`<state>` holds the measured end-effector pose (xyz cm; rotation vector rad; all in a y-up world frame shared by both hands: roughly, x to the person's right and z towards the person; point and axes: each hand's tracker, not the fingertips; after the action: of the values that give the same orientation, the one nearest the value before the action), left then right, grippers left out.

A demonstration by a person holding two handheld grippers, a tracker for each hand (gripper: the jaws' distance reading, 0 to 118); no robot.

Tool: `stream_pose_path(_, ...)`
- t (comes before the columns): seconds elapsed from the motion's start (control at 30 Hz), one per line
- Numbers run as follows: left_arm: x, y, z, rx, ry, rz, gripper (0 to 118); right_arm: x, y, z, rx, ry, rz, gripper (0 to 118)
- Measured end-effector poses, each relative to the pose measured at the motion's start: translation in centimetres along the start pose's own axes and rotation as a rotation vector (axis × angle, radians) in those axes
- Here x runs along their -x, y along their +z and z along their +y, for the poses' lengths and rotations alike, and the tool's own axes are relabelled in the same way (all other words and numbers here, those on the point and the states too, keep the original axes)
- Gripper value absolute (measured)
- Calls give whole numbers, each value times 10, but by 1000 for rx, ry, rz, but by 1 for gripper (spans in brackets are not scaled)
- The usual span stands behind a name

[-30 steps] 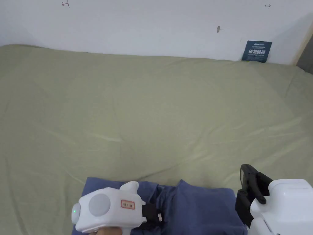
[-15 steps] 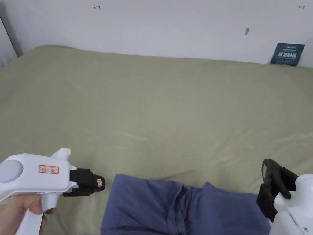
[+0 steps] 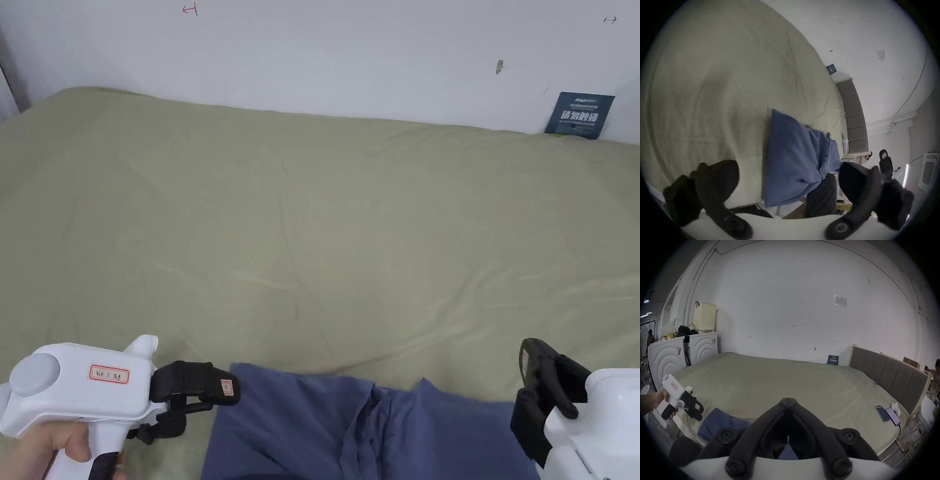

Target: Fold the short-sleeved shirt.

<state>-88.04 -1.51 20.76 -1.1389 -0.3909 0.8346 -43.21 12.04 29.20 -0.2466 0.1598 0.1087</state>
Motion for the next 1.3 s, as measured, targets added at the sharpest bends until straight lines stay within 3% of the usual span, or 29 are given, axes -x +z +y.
stream_pose_path(0.13, -4, -9, -3, 36, 45, -117, 117, 3, -2, -2, 9, 14, 2, 2)
stream_pose_path(0.2, 0, -18, 0, 85, 94, -281, 113, 3, -3, -2, 18, 14, 2, 2)
stream_pose_path(0.27, 5, -34, -2, 131, 123, -295, 106, 3, -5, -3, 23, 15, 3, 2)
stream_pose_path(0.33, 4, -43, -2, 113, 111, -289, 83, 4, -5, -3, 27, 18, 4, 2)
stream_pose_path(0.4, -1, -48, -3, 104, 120, -254, 31, 4, -4, -3, 26, 18, 5, 2)
stream_pose_path(0.43, -3, -50, -5, 105, 120, -205, 10, 4, -3, -2, 25, 17, 6, 2)
stream_pose_path(0.47, 24, -58, 8, 113, 83, -113, 10, 3, -2, -1, 24, 17, 7, 2)
stream_pose_path(0.53, 30, -51, 11, 85, 126, -185, 10, 2, 0, 0, 20, 21, 5, 2)
stream_pose_path(0.63, 28, -34, 4, 20, 124, -169, 9, -2, 4, 5, 2, 14, 3, 2)
stream_pose_path(0.83, 9, 58, -22, -144, 153, -62, 9, -8, 11, 14, -37, -2, 5, 2)
stream_pose_path(0.97, 20, 120, -16, -327, 78, 254, 9, -10, 10, 17, -61, -17, 14, 2)
stream_pose_path(1.03, -14, 128, -29, -312, 111, 248, 9, -10, 9, 20, -72, -26, 19, 2)
stream_pose_path(1.3, -131, 79, -26, -236, -122, 331, 9, -8, 21, 27, -119, -15, 8, 2)
